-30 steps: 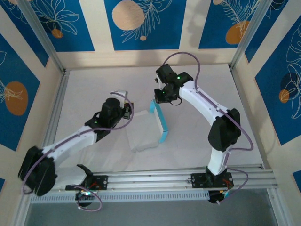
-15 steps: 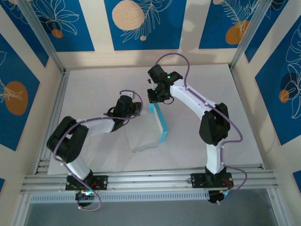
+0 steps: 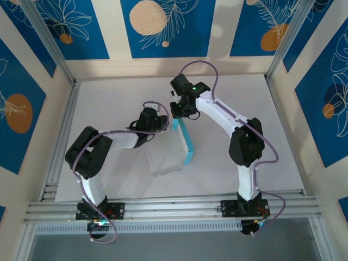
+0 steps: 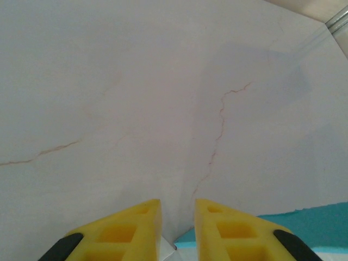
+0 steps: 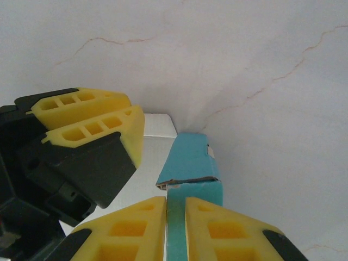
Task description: Fold the paper box
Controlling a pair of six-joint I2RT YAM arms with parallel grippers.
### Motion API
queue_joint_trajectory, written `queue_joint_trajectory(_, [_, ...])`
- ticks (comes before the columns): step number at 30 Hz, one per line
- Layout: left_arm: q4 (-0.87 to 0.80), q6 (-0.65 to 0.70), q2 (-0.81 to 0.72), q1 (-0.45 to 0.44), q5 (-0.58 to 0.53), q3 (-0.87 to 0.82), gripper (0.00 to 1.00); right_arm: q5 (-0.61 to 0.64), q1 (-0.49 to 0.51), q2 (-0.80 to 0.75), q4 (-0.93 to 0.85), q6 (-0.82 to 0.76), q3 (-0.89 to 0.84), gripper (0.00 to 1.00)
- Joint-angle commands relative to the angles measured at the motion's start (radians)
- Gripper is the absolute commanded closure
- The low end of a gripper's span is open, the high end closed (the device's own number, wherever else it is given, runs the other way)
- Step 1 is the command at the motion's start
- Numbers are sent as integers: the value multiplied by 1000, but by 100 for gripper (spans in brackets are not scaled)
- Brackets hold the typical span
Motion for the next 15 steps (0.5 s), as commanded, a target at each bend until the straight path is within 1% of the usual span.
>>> queue_joint_trajectory(1, [35,-18,25,10,31,29,78,-14,7,40,-3,16,24,81])
queue_joint_trajectory(9, [41,-25,61,10,69,49,80,-18,9,73,-17,11,37,82])
queue_joint_trajectory(13, [39,-8,33,16,52,29,80,-10,1,6,-26,-2,37,81])
queue_joint_trajectory(15, [36,-2,12,26,46,20,79,-5,0,-27,-48,-24,51,77])
